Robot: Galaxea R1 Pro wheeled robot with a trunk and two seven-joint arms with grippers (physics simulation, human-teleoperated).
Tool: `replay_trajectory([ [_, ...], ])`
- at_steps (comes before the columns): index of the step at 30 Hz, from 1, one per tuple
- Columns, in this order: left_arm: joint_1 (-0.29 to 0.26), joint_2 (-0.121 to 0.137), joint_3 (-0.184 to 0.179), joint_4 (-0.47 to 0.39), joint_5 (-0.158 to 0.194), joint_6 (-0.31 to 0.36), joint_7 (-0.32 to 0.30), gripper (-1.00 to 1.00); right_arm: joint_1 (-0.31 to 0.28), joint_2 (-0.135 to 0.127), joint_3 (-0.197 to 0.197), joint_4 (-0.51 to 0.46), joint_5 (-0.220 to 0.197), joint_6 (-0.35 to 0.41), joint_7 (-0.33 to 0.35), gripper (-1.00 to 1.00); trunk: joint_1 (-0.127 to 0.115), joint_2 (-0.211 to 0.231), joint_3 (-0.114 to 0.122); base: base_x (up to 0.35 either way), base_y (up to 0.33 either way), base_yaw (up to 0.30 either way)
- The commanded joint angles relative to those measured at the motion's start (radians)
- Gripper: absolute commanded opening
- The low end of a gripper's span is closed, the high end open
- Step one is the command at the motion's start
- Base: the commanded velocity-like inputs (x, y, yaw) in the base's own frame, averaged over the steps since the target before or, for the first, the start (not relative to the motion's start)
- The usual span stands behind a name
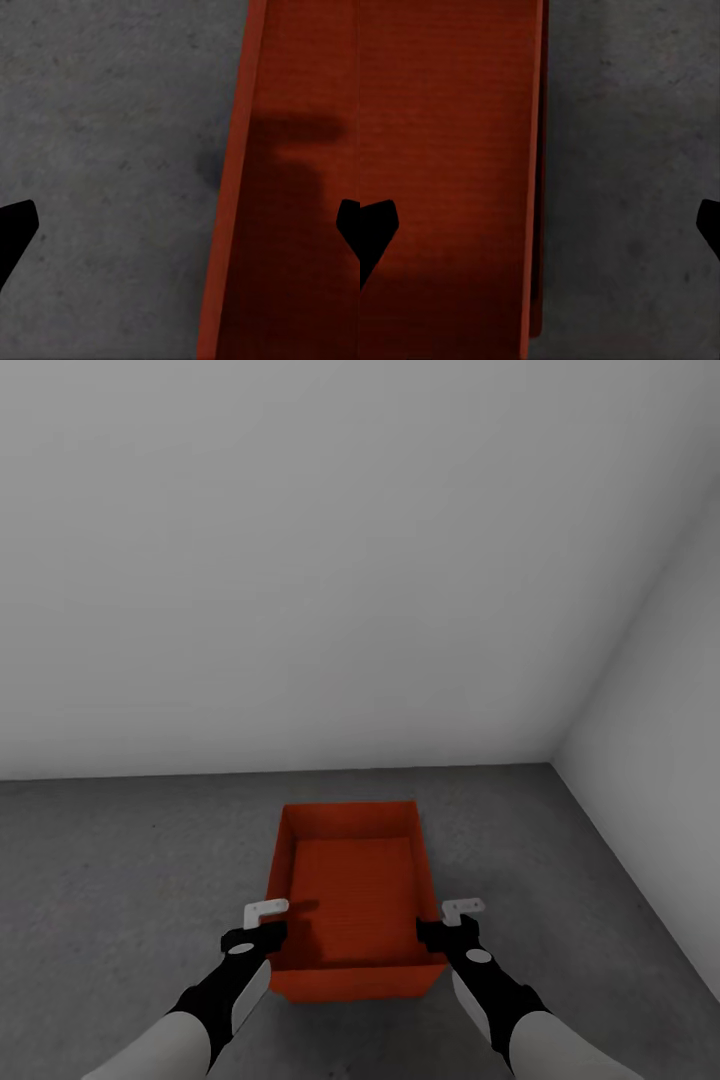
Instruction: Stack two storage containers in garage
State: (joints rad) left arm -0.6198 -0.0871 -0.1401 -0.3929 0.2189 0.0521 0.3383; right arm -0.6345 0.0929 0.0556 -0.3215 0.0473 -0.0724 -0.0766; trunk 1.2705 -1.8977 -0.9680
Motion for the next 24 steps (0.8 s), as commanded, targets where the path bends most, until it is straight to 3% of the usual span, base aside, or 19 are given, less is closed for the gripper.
replay_trajectory([
  [1, 0.000, 0.001, -0.009, -0.002, 0.008, 0.004, 0.008, 1.00, -0.001, 0.000, 0.006, 0.001, 0.005, -0.001, -0.008, 1.00, 0.000, 0.000, -0.001, 0.000, 0.000, 0.000],
  [14, 0.000, 0.000, -0.007, -0.003, 0.010, 0.004, 0.010, 1.00, -0.001, -0.001, 0.006, 0.001, 0.005, -0.001, -0.008, 1.00, 0.000, 0.000, -0.001, 0.000, 0.000, 0.000],
  [24, -0.001, 0.000, -0.006, -0.003, 0.010, 0.005, 0.010, 1.00, -0.001, -0.001, 0.006, 0.001, 0.005, 0.000, -0.008, 1.00, -0.038, 0.070, 0.031, 0.000, 0.000, 0.000],
])
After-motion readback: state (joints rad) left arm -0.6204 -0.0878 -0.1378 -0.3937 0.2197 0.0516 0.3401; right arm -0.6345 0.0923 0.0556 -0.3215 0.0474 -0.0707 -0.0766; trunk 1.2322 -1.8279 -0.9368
